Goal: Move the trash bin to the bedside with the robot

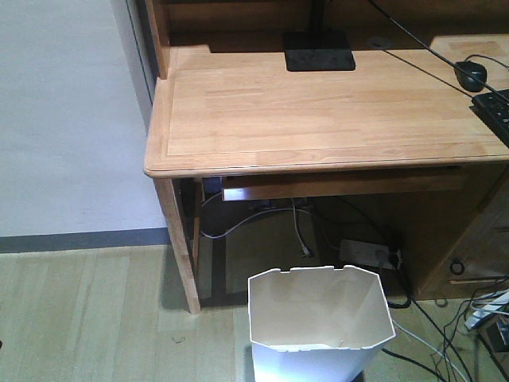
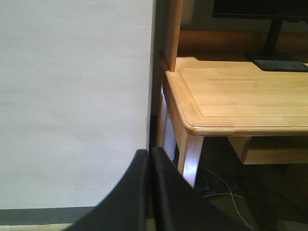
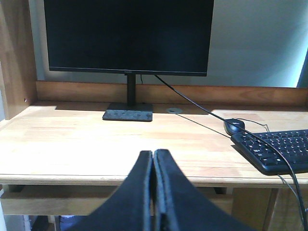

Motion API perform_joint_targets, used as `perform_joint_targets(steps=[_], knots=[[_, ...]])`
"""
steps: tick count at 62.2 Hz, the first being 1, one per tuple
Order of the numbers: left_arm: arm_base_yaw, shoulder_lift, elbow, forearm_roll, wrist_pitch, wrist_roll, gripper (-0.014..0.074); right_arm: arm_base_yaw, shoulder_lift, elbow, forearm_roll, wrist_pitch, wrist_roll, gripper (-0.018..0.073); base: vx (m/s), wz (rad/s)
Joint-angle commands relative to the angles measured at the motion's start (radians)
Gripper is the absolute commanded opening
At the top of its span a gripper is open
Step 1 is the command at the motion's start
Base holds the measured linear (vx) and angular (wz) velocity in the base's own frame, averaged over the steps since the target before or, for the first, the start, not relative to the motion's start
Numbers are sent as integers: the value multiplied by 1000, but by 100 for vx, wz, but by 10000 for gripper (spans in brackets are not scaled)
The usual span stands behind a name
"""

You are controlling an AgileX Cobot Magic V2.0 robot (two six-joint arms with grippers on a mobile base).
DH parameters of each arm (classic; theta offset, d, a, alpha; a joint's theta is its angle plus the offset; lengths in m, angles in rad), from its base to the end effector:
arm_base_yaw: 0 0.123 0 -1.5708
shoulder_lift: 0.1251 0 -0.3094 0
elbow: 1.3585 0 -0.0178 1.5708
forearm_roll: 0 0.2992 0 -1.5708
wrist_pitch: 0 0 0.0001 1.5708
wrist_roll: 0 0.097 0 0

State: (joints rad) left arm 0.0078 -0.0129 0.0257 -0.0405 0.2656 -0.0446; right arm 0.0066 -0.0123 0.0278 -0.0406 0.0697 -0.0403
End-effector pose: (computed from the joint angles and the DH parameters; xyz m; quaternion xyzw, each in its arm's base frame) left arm 0.0848 -0.0004 0.1791 -0.0319 0.7706 -0.0282 0.6358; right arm 0.0867 0.0003 0.1971 -0.0299 0.7057 -0.0273 0.7073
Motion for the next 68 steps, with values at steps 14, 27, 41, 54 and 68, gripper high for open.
perform_joint_targets(steps=[14,27,41,54,68], knots=[[0,-14,12,-4,-69,-6,-6,-5,-11,6,-7,-70,-3,-9,0,0],[0,-14,12,-4,-69,-6,-6,-5,-11,6,-7,-70,-3,-9,0,0],[0,-14,12,-4,-69,-6,-6,-5,-11,6,-7,-70,-3,-9,0,0],[0,-14,12,-4,-69,-6,-6,-5,-11,6,-7,-70,-3,-9,0,0],[0,-14,12,-4,-69,-6,-6,-5,-11,6,-12,-92,-24,-9,0,0]])
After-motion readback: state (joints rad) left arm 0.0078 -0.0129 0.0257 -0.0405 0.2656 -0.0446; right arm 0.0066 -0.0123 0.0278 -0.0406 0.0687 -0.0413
